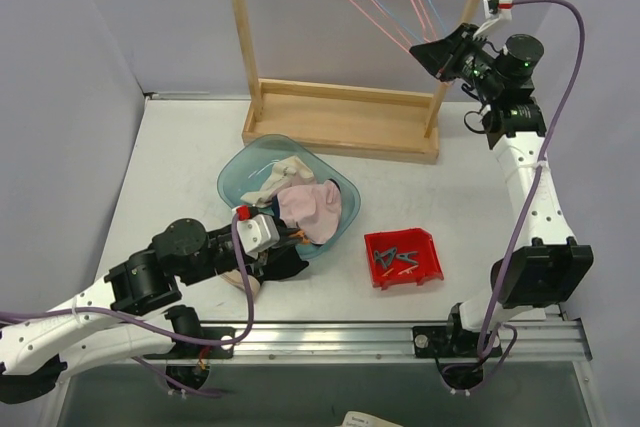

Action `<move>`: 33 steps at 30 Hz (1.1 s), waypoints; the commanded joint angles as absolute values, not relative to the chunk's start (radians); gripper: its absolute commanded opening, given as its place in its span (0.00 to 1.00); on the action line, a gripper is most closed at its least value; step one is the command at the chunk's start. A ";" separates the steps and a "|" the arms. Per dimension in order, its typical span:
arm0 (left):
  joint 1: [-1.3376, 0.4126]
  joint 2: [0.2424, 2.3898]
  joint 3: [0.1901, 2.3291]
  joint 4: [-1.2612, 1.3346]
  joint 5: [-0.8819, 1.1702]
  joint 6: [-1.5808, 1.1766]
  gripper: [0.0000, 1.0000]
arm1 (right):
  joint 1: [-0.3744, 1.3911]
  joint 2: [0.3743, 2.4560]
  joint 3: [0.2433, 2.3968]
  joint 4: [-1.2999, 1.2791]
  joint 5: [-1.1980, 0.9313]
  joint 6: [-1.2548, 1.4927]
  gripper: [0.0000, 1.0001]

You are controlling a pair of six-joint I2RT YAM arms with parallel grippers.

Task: Remove the underwear clipped to the hanger
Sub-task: Place the hanger at the clothesline.

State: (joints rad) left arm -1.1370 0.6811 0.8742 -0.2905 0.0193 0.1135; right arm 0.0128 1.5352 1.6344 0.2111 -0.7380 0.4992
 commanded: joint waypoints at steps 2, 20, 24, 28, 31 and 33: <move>-1.143 0.675 0.899 -0.252 0.009 0.104 0.03 | 0.014 1.549 1.648 0.299 -0.809 0.563 0.00; -1.143 0.669 0.900 -0.248 0.008 0.112 0.03 | 0.040 1.569 1.677 0.138 -0.650 0.502 0.00; -1.143 0.672 0.914 -0.249 0.008 0.120 0.03 | 0.060 1.514 1.654 0.130 -0.658 0.492 0.20; -1.143 0.655 0.917 -0.256 0.008 0.137 0.03 | 0.097 1.402 1.595 0.129 -0.672 0.480 0.67; -1.141 0.634 0.908 -0.256 -0.026 0.146 0.03 | 0.127 1.281 1.522 0.129 -0.657 0.476 0.86; -1.141 0.618 0.899 -0.250 -0.034 0.143 0.03 | 0.147 1.197 1.459 0.126 -0.647 0.477 0.93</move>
State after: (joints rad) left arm -1.1378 0.6456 0.8745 -0.2909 -0.0067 0.1341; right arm 0.1234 1.3445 1.4998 0.0788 -0.6464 0.4908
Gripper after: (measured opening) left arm 0.090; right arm 0.916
